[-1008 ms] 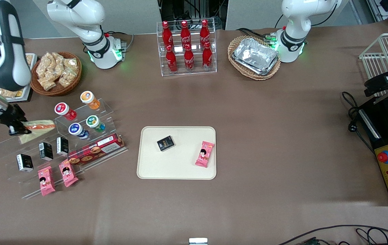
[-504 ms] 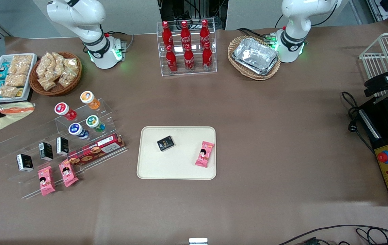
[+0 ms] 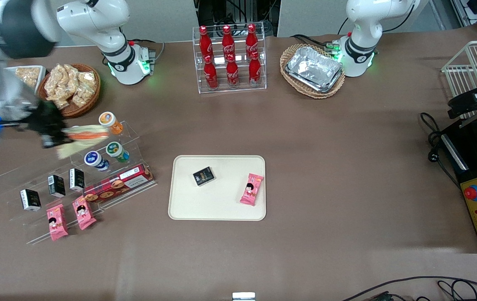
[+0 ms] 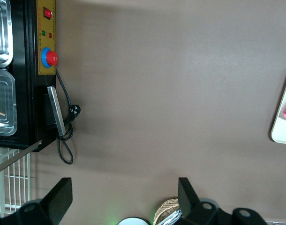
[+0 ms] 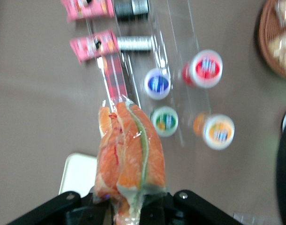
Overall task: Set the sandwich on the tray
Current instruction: 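Carry the sandwich with the right gripper over to the cream tray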
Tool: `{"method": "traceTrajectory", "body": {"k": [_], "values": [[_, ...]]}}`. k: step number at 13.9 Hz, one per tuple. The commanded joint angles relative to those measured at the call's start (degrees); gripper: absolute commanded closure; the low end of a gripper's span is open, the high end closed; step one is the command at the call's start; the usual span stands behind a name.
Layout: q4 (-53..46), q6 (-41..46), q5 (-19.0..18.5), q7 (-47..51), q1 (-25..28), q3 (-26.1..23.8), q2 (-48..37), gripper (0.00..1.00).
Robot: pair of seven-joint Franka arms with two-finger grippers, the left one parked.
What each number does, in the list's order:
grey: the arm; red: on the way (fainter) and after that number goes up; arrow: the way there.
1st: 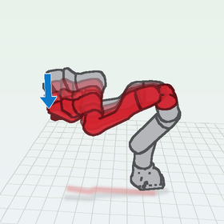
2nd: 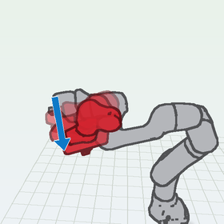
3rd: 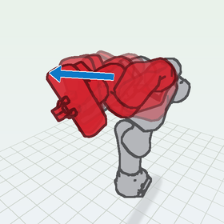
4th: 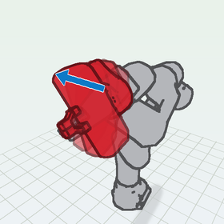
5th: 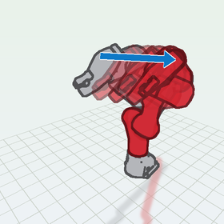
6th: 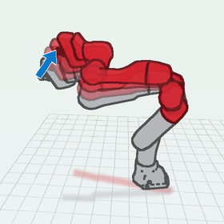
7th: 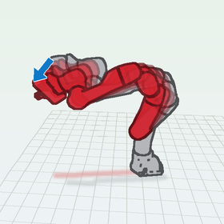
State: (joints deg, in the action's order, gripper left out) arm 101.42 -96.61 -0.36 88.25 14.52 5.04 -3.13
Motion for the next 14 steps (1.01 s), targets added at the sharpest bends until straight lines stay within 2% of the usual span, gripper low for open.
{"method": "traceTrajectory", "body": {"k": [1,4,7,11,14], "values": [[-4.8,-3.9,3.0,15.1,8.8,0.6,8.8,1.00],[-8.0,-9.8,2.8,24.3,15.1,0.6,17.1,1.00],[-13.1,-15.3,2.7,28.2,19.7,0.6,26.9,1.00],[-20.3,-24.0,2.8,29.7,20.1,0.6,38.6,1.00],[-23.5,-26.4,4.7,37.6,18.8,0.8,43.9,1.00]]}}
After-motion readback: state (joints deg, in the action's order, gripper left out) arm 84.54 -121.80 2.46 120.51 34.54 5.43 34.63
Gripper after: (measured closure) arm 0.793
